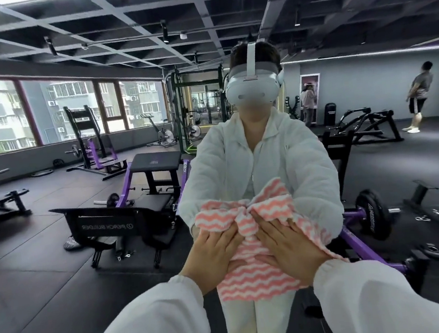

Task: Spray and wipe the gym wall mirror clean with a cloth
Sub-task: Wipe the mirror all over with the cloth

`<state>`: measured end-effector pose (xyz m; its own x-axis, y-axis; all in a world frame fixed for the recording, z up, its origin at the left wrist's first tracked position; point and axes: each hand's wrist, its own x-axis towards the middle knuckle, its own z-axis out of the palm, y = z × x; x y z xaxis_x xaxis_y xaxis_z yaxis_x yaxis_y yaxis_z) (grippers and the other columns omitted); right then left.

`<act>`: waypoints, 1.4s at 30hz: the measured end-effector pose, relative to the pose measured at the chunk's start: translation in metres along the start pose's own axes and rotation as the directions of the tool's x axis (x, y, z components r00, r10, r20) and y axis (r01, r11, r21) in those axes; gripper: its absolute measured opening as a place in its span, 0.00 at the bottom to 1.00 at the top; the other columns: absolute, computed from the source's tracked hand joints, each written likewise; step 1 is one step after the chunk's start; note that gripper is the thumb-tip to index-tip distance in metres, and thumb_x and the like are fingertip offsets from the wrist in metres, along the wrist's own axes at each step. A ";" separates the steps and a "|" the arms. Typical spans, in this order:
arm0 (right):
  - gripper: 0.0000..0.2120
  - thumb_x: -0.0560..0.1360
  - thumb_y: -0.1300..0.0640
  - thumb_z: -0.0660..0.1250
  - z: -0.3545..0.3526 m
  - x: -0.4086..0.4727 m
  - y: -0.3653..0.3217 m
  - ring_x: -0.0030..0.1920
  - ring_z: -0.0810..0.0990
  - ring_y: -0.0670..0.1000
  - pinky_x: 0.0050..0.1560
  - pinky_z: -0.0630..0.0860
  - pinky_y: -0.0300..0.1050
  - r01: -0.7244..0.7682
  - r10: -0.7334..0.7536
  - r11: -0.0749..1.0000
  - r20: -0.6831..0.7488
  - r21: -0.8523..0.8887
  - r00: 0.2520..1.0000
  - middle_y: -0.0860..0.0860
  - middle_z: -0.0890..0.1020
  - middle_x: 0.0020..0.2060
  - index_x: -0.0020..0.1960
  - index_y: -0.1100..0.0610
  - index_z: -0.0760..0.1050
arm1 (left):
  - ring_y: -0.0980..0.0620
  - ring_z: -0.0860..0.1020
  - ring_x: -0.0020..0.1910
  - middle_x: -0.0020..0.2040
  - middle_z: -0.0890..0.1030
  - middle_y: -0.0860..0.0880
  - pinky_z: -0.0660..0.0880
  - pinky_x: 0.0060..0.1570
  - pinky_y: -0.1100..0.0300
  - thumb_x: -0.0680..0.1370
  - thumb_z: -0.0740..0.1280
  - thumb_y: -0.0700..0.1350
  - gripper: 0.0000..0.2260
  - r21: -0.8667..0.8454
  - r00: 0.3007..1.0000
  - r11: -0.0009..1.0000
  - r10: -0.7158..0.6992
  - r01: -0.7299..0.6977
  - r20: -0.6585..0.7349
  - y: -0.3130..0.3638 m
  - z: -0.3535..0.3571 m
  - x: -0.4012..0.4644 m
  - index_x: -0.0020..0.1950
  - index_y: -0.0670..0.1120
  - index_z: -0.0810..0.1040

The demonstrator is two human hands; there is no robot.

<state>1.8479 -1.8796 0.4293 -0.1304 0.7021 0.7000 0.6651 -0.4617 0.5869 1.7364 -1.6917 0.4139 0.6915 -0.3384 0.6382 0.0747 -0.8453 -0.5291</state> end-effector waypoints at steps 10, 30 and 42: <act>0.30 0.74 0.48 0.51 -0.059 0.131 0.033 0.70 0.59 0.57 0.70 0.48 0.54 -0.333 0.331 0.942 -0.066 -0.027 0.941 0.57 0.57 0.74 0.71 0.63 0.58 | 0.39 0.58 0.70 0.73 0.56 0.43 0.54 0.66 0.44 0.79 0.50 0.56 0.28 0.111 0.964 0.983 -0.114 0.143 -0.239 -0.085 -0.077 0.087 0.74 0.41 0.55; 0.33 0.79 0.44 0.40 -0.096 0.424 -0.044 0.77 0.43 0.56 0.65 0.23 0.50 -0.292 0.258 0.945 -0.214 -0.146 0.942 0.58 0.44 0.77 0.77 0.62 0.42 | 0.32 0.53 0.73 0.74 0.54 0.32 0.51 0.70 0.37 0.77 0.53 0.61 0.37 0.090 0.886 0.923 -0.329 0.375 -0.327 -0.359 -0.151 0.042 0.75 0.35 0.52; 0.32 0.81 0.42 0.41 -0.089 0.549 -0.136 0.77 0.42 0.55 0.59 0.20 0.49 -0.154 0.109 0.964 -0.208 -0.216 0.972 0.58 0.44 0.77 0.77 0.62 0.41 | 0.37 0.46 0.75 0.76 0.46 0.35 0.47 0.72 0.38 0.74 0.42 0.71 0.45 0.055 0.877 0.896 -0.416 0.440 -0.240 -0.493 -0.154 -0.048 0.76 0.35 0.48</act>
<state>1.6201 -1.4799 0.7699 -0.2071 0.5198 0.8288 0.5026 -0.6703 0.5460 1.5561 -1.3222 0.7303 0.4032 -0.0447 0.9140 0.4107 -0.8838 -0.2244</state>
